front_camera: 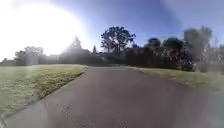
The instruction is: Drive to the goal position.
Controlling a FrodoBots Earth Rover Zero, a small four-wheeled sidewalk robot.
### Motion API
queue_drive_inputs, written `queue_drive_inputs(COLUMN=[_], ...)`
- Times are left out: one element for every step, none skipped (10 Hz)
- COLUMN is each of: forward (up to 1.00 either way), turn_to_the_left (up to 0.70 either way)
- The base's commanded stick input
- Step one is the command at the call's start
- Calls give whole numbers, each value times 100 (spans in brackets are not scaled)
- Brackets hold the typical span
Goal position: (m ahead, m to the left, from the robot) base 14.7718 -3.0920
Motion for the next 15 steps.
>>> queue_drive_inputs(forward=[70,70,70,70,70,70,70,70,70,70,70,70,70,70,70], turn_to_the_left=[0,0,0,0,0,0,0,0,0,0,0,0,0,0,0])
